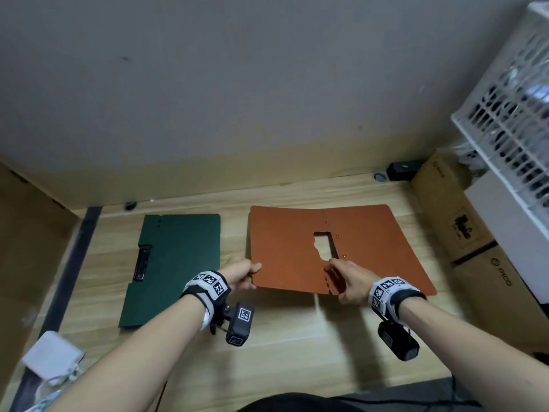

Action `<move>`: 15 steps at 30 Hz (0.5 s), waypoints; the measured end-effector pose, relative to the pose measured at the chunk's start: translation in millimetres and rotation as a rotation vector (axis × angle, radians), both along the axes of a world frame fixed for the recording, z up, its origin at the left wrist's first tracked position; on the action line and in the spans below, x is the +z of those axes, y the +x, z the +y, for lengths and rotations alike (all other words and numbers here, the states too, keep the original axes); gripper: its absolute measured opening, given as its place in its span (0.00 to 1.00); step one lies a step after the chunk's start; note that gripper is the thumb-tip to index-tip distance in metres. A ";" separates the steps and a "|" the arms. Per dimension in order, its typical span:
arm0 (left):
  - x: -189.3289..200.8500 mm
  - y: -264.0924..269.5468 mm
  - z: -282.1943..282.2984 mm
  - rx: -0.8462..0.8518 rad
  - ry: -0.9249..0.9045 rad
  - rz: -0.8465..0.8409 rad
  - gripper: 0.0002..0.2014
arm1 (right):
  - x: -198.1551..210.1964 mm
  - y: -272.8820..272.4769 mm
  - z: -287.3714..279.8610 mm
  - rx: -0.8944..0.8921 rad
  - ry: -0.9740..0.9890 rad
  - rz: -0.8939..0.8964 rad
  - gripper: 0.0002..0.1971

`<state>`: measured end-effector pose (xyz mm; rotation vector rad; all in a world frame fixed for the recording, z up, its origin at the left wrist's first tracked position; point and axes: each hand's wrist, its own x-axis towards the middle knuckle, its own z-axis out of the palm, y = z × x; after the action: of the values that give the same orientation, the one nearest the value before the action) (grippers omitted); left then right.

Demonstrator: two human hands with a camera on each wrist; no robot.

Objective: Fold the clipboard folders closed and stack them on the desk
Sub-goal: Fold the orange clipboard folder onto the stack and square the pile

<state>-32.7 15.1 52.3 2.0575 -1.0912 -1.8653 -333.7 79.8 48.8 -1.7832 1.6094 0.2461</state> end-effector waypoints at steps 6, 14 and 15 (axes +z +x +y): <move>43.8 -2.1 -25.4 0.154 -0.033 0.199 0.06 | 47.9 -14.4 -13.5 -0.044 -0.280 -0.026 0.27; 88.2 -4.7 -46.9 0.206 -0.163 0.298 0.16 | 124.3 -25.2 -57.0 -0.076 -0.921 -0.009 0.08; 93.7 -3.9 -49.1 0.216 -0.195 0.283 0.17 | 133.4 -24.2 -62.3 -0.069 -0.956 0.024 0.09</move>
<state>-36.5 -34.0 146.0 1.6698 -0.9004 -1.7946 -357.9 17.5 182.2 -2.3784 1.9669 -0.6491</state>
